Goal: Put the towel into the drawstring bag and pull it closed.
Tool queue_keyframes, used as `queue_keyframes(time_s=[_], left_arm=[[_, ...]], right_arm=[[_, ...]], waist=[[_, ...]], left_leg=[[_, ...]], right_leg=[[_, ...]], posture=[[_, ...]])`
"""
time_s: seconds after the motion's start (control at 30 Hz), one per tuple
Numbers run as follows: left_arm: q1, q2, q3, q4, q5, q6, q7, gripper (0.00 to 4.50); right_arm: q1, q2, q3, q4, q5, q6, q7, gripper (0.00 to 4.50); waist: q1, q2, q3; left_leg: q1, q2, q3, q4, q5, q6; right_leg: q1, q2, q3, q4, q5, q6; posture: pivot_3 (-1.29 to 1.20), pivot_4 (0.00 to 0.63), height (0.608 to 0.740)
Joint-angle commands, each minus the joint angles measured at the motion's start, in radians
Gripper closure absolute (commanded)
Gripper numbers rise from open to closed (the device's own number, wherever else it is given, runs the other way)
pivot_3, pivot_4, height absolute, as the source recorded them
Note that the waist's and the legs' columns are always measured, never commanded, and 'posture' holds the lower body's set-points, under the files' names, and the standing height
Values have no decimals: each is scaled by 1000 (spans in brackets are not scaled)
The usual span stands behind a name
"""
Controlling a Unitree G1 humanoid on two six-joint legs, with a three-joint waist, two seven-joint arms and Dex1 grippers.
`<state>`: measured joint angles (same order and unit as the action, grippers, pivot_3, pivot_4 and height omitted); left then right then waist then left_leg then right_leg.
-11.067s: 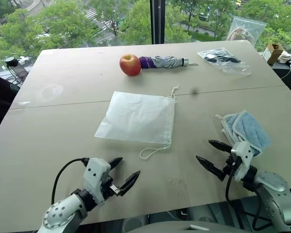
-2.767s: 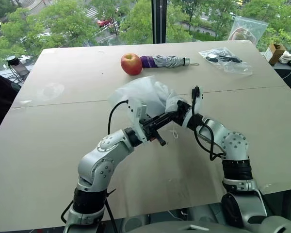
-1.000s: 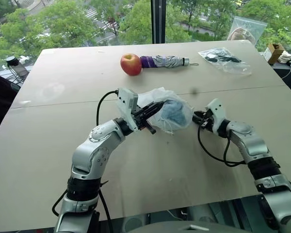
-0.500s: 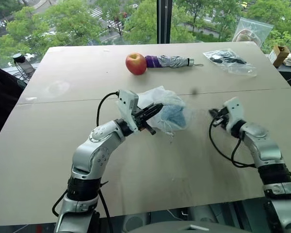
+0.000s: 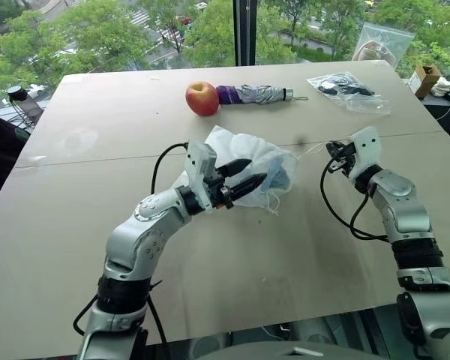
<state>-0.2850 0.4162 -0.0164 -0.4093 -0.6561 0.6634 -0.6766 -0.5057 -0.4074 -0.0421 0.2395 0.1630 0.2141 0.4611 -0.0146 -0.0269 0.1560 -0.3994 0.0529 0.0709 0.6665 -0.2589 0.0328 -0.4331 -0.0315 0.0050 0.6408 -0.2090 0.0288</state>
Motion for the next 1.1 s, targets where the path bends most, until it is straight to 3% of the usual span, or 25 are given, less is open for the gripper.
queue_keyframes(time_s=[0.03, 0.27, 0.43, 0.63, 0.9, 1.1], left_arm=[[40, 46, -68, -96, -14, 42, -37, 1525], [68, 139, -106, -117, -35, 68, -128, 1525], [160, 287, -85, -154, -89, 117, -246, 1525], [186, 281, -38, -154, -114, 84, -239, 1525], [173, 228, -176, -40, 115, -23, -158, 1525], [94, 186, -234, 155, 338, -248, -128, 1525]], right_arm=[[3, 1, -17, -52, 6, -9, 0, 4500], [1, 5, -20, -54, 7, -6, 3, 4500], [-12, 23, -31, -45, 13, 17, -22, 4500], [-30, 43, -47, -39, 16, 49, -62, 4500], [-35, 61, -39, -68, 20, 76, -75, 4500], [-28, 61, -44, -93, 22, 91, -80, 4500]], waist=[[0, 0, 0], [0, 0, 0], [-3, 1, 1], [1, 1, 1], [1, 1, 1], [1, 2, 1]], left_leg=[[1, 0, 0, 0, 0, 0], [1, 0, 0, 1, 0, 0], [1, 1, 1, 0, 0, 0], [0, 1, 2, 0, 0, 0], [0, -1, 3, 0, 0, 0], [0, 0, 3, 0, 0, 0]], right_leg=[[0, 0, 1, 0, 0, 0], [0, 0, 1, 1, -2, -4], [-2, 2, 3, 1, -2, -3], [-3, 0, 3, 1, -2, -4], [-3, 0, 5, 2, -2, -4], [-3, 1, 4, 2, -2, -4]], posture=[[0, 150, 740], [0, 150, 740], [0, 150, 740], [0, 150, 740], [0, 150, 740], [0, 150, 740]])
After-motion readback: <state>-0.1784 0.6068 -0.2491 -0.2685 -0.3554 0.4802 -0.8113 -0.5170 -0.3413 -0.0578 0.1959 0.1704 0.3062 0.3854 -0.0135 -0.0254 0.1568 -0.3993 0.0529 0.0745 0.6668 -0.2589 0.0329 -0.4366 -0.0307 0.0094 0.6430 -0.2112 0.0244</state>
